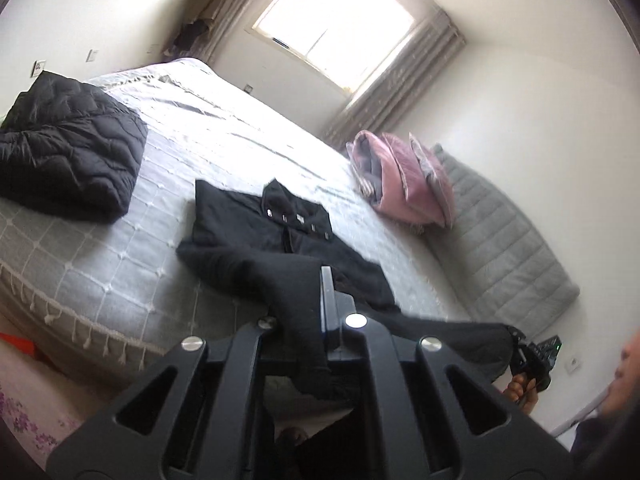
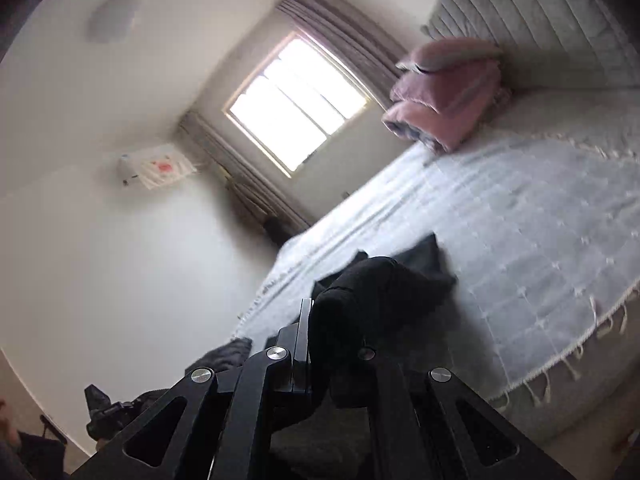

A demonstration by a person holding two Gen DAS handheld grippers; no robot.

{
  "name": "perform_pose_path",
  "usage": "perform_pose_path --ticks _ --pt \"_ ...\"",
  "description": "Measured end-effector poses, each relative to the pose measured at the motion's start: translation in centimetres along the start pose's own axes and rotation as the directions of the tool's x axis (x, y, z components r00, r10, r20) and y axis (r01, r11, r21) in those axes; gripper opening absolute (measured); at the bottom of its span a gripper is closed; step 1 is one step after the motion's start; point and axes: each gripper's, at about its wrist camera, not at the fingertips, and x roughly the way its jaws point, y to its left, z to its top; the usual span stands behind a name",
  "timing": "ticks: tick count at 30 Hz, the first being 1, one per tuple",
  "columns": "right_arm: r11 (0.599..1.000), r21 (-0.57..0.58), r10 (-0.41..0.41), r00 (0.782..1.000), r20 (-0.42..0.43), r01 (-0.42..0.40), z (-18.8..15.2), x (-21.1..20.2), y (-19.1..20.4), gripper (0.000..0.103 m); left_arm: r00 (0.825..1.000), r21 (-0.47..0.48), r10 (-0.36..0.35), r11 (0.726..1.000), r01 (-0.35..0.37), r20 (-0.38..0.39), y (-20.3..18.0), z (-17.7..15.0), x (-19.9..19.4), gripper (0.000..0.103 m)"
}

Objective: Fold large clothes

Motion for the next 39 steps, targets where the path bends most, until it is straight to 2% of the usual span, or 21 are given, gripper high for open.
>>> perform_pose_path --ticks 2,6,10,13,17,19,21,24,25,27,28,29,30,31,32,33,34,35,36,37,39 --pt "1.0 -0.011 0.024 1.0 -0.001 -0.024 1.2 1.2 0.5 0.005 1.0 -0.045 0.003 0.999 -0.003 0.004 0.8 1.6 1.5 0.007" --pt "0.999 0.012 0.047 0.999 -0.012 -0.047 4.0 6.6 0.1 0.005 0.999 -0.069 0.052 0.996 -0.051 0.003 1.8 5.2 6.5 0.007" --pt "0.999 0.038 0.018 1.0 -0.023 -0.017 6.2 12.5 -0.9 0.005 0.998 -0.134 0.058 0.989 -0.063 -0.038 3.9 8.9 13.3 0.007" --pt "0.996 0.072 -0.043 0.998 -0.048 0.047 7.5 17.9 -3.2 0.005 0.993 -0.183 0.087 0.978 -0.1 -0.078 5.7 11.0 18.8 0.007" --pt "0.985 0.131 -0.102 0.989 -0.103 0.115 9.2 25.1 -6.9 0.005 0.976 -0.16 0.175 0.968 -0.194 -0.13 6.8 13.5 25.6 0.007" --pt "0.979 0.144 -0.124 0.984 -0.131 0.143 10.1 28.7 -8.3 0.005 0.959 -0.12 0.229 0.961 -0.25 -0.164 7.3 14.9 30.4 0.007" --pt "0.973 0.14 -0.163 0.974 -0.16 0.186 11.2 33.3 -9.8 0.006 0.948 -0.115 0.224 0.96 -0.254 -0.225 8.8 15.2 34.7 0.009" --pt "0.935 0.17 -0.265 0.932 -0.246 0.311 10.7 39.8 -14.3 0.011 0.899 -0.172 0.241 0.932 -0.32 -0.365 13.0 14.0 40.6 0.016" --pt "0.917 0.183 -0.295 0.911 -0.287 0.354 9.9 41.3 -16.0 0.017 0.884 -0.203 0.228 0.921 -0.331 -0.408 14.6 13.3 41.9 0.018" --pt "0.869 0.192 -0.358 0.848 -0.391 0.456 7.8 44.4 -19.8 0.019 0.875 -0.231 0.207 0.914 -0.332 -0.439 16.0 13.0 42.6 0.019" --pt "0.864 0.185 -0.357 0.828 -0.432 0.469 7.0 45.2 -21.1 0.02 0.881 -0.243 0.188 0.917 -0.316 -0.435 16.3 13.3 42.3 0.019" --pt "0.866 0.192 -0.333 0.819 -0.466 0.462 6.6 45.7 -22.3 0.021 0.889 -0.256 0.168 0.92 -0.296 -0.426 16.4 13.7 41.9 0.022" --pt "0.87 0.21 -0.314 0.829 -0.462 0.447 6.7 45.5 -22.9 0.023 0.9 -0.271 0.142 0.924 -0.27 -0.413 16.4 14.3 41.2 0.024" --pt "0.876 0.236 -0.291 0.851 -0.437 0.421 7.3 44.7 -23.3 0.029 0.909 -0.287 0.114 0.927 -0.242 -0.4 16.4 14.8 40.4 0.028" --pt "0.878 0.245 -0.286 0.863 -0.417 0.41 7.9 44.1 -23.3 0.042 0.913 -0.291 0.105 0.928 -0.232 -0.394 16.3 15.2 39.7 0.036" --pt "0.88 0.254 -0.292 0.878 -0.379 0.402 8.9 43.0 -23.1 0.055 0.916 -0.286 0.108 0.93 -0.231 -0.386 16.1 15.7 39.2 0.048" --pt "0.88 0.257 -0.308 0.892 -0.33 0.399 9.8 41.7 -23.0 0.076 0.927 -0.276 0.133 0.931 -0.238 -0.351 15.9 16.4 38.1 0.056" --pt "0.885 0.241 -0.33 0.902 -0.278 0.398 10.5 40.5 -22.4 0.081 0.941 -0.272 0.156 0.932 -0.241 -0.301 16.0 17.1 37.0 0.071" --pt "0.894 0.197 -0.353 0.904 -0.242 0.402 10.9 39.8 -21.8 0.081 0.952 -0.276 0.163 0.932 -0.235 -0.26 16.1 17.6 36.1 0.076" --pt "0.906 0.111 -0.375 0.896 -0.237 0.409 11.1 39.7 -21.0 0.081 0.963 -0.283 0.159 0.934 -0.219 -0.22 16.3 18.0 35.2 0.076" --pt "0.906 -0.013 -0.409 0.87 -0.276 0.422 10.8 40.3 -20.6 0.081 0.958 -0.267 0.166 0.936 -0.228 -0.234 16.8 18.1 35.5 0.076"
